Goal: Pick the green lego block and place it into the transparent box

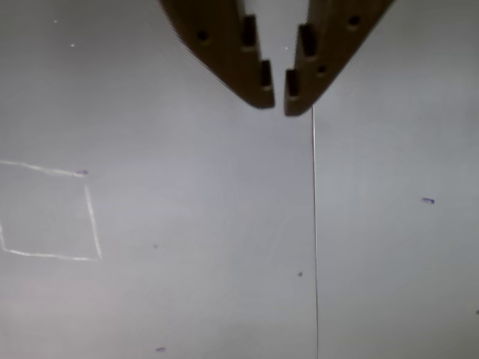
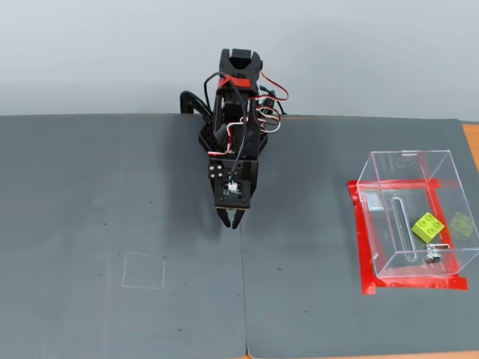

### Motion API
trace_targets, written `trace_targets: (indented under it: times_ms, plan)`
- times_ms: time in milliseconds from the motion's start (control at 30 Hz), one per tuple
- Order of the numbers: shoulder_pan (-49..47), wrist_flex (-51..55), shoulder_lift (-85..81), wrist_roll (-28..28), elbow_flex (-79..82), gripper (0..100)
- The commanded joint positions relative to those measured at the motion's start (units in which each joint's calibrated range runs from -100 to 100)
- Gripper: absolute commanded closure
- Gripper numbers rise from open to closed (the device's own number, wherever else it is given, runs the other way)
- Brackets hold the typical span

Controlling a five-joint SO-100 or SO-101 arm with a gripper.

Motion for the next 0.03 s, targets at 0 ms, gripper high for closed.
trace_targets:
  times_ms: [0]
  plan:
    - [0.05, -0.73, -0.26, -0.14, -0.01, 98]
